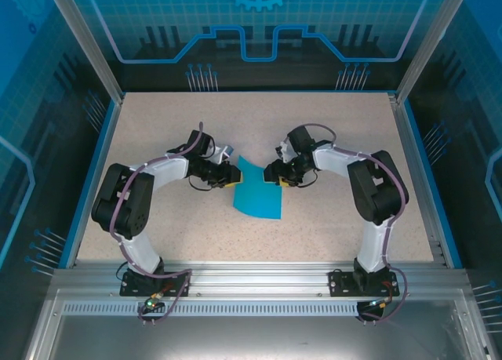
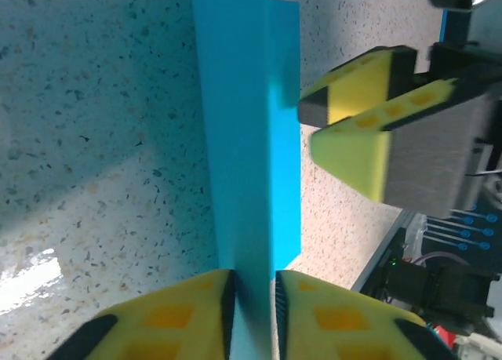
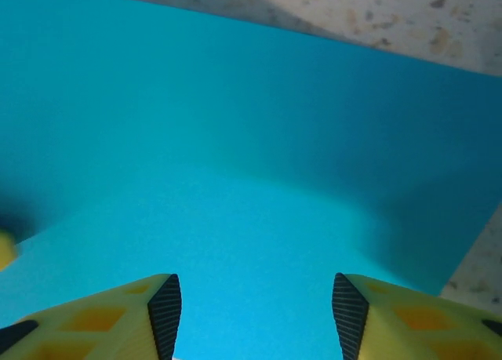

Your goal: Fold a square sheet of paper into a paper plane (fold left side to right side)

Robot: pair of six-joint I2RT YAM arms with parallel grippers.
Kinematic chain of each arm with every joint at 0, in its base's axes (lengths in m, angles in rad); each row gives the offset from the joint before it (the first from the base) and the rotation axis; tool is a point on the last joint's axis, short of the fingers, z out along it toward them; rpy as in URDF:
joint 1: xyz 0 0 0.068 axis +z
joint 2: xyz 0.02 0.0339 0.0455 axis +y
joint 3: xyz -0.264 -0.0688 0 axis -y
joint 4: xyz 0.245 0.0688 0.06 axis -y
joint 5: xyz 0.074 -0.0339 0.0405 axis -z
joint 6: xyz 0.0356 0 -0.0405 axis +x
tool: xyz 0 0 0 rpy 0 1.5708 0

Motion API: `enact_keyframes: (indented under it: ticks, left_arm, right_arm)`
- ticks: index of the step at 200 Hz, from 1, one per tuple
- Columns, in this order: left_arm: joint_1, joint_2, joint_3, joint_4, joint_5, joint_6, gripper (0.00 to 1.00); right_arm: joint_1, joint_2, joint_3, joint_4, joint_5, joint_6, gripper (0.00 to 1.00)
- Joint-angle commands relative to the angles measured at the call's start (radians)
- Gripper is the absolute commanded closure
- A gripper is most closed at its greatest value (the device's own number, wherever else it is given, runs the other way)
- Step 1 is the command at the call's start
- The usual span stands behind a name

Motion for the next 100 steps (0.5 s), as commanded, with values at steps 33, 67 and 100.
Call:
enact_keyframes:
  ticks: [33, 67, 100]
  left_arm:
    - [-0.056, 0.028, 0.052, 0.066, 0.117, -0.048, 0.44]
    - [-0.078, 0.053, 0.064, 0.139, 0.148, -0.102, 0.35]
    - [-0.108, 0.104, 0.101, 0.149, 0.150, -0.113, 0.53]
  right_arm:
    - [-0.003, 0.014, -0.011, 0.021, 0.002, 0.031, 0.43]
    - [-0.069, -0.109, -0.102, 0.131, -0.065, 0.069, 0.37]
    - [-0.133, -0.190, -0.150, 0.189, -0.173, 0.088, 0.29]
